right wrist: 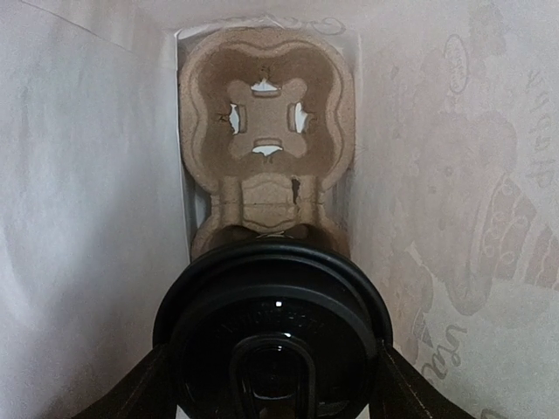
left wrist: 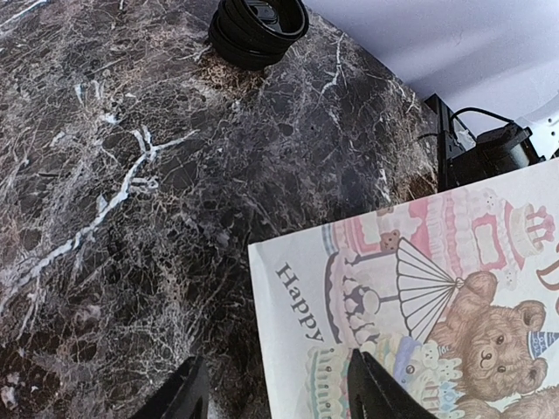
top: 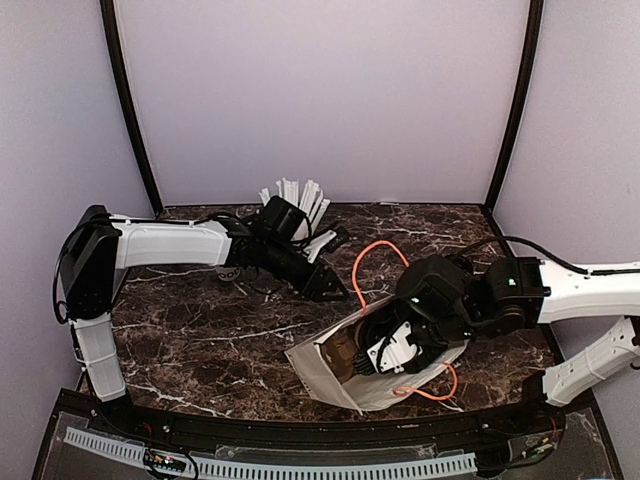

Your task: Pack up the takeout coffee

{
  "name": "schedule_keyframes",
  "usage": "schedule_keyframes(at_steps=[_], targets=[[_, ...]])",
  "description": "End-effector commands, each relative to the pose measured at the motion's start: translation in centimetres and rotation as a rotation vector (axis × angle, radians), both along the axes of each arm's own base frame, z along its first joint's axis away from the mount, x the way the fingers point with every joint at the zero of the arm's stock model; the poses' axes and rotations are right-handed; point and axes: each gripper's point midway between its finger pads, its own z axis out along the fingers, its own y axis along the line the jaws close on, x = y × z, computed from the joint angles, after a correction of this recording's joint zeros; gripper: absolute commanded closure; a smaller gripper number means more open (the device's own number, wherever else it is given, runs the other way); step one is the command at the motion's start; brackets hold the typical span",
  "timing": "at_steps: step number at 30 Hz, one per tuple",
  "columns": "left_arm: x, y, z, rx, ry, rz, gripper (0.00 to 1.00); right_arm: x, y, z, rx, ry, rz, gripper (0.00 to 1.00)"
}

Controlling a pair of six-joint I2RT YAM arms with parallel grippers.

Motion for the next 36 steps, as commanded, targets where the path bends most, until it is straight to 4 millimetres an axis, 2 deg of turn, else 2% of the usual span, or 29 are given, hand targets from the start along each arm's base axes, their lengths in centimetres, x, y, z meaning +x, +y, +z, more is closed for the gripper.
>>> schedule_keyframes(at_steps=[1, 15, 20, 23, 25, 26, 29, 36], targets=[[-0.9, 0.6, -0.8, 0.019, 0.039, -0.018, 0.44, 0.3, 1.0, 0.1, 0.060, 0.015, -0.016, 0.55], [-1.6, 0.8, -1.5, 0.016, 0.062, -0.036, 0.45, 0.9, 1.5, -1.3, 0.048, 0.102, -0.039, 0.54], [-1.3, 1.3, -0.7, 0.010, 0.044, -0.019, 0.45, 1.3, 1.9, -1.1, 0.034, 0.177, -0.056, 0.53], [-0.8, 2.3, -0.2, 0.003, 0.036, 0.014, 0.45, 1.4, 2.2, -1.2, 0.009, 0.216, -0.057, 0.53], [-0.5, 3.3, 1.1, -0.018, 0.014, 0.039, 0.45, 1.6, 2.3, -1.1, -0.002, 0.247, -0.063, 0.53], [-0.3, 4.0, 1.1, -0.016, 0.013, 0.054, 0.45, 1.9, 2.4, -1.2, -0.014, 0.262, -0.069, 0.53], [-0.1, 5.4, 2.5, -0.023, -0.018, 0.083, 0.45, 2.0, 2.6, -1.6, -0.056, 0.354, -0.077, 0.53], [-0.6, 8.2, 3.2, -0.007, -0.048, 0.139, 0.45, 3.0, 2.7, -2.4, -0.162, 0.539, -0.135, 0.55]])
